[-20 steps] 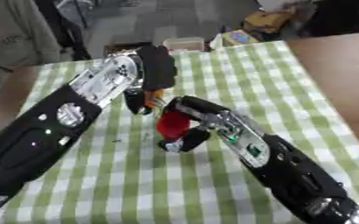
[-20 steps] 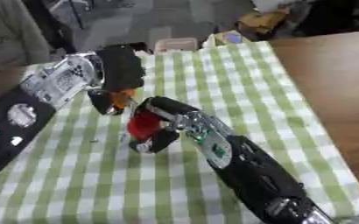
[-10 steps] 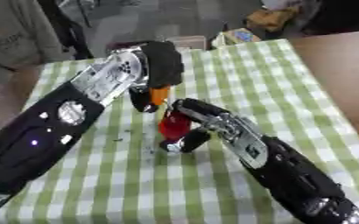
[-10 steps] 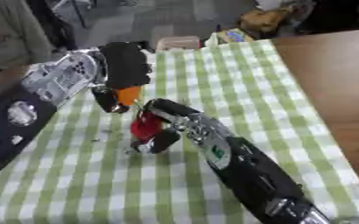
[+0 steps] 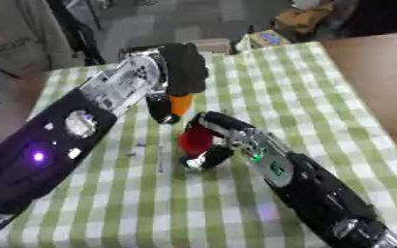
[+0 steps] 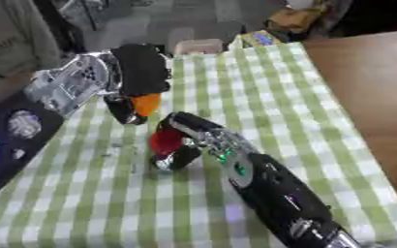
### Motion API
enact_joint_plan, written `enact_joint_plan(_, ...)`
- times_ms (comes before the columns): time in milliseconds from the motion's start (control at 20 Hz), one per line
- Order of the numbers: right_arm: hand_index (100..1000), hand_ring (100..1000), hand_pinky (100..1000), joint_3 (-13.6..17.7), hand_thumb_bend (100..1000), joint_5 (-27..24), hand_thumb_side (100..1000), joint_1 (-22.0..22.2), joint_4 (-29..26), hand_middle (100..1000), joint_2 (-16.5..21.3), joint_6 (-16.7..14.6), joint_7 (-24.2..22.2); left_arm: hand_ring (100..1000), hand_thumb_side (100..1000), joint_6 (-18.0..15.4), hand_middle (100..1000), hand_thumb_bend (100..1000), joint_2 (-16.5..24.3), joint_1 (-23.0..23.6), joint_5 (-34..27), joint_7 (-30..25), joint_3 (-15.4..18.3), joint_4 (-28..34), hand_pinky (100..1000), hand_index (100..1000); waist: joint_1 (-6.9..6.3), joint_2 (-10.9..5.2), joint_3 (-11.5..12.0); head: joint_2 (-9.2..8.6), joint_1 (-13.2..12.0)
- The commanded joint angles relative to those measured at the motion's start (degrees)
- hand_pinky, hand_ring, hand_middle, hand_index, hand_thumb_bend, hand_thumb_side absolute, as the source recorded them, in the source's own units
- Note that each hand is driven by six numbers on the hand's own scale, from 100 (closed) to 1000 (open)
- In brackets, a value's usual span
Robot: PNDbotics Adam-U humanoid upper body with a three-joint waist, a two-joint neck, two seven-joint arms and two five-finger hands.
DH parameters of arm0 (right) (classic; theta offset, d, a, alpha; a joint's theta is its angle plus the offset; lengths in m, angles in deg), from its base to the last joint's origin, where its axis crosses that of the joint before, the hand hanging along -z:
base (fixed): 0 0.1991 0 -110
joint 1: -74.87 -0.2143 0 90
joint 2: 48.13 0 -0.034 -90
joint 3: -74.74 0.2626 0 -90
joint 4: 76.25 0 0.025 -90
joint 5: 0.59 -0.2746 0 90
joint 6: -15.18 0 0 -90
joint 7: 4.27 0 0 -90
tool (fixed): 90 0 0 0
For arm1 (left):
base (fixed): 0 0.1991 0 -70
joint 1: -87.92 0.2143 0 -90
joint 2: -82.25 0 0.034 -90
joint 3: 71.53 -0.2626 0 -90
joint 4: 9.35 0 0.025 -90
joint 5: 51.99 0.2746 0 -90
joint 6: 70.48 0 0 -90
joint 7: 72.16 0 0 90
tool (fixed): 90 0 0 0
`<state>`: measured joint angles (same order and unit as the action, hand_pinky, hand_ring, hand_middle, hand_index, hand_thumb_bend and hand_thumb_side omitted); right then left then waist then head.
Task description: Pour the contents of one cup into another cup.
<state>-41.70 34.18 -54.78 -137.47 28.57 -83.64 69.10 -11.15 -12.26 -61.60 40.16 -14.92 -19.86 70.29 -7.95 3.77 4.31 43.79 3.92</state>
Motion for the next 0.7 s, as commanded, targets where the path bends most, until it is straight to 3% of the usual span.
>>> enact_joint_plan(50,614,491,552,0.6,196,0.7,283,-1.2,-0.1,429,-0.3,-0.3,0.2,130,577,-10.3,117,100,0.6,-1.3,-0.3,-10.6,0.3,0.7,179,633,0.28,-0.77,0.0,0.33,0.0)
enact_joint_plan(700,616,497,557,1.2,191,0.7,283,-1.3,0.0,430,-0.2,-0.4,1.2,132,585,-9.1,118,100,1.0,-1.1,0.0,-10.0,1.2,1.3,181,633,0.66,-0.75,-0.2,0.22,-0.3)
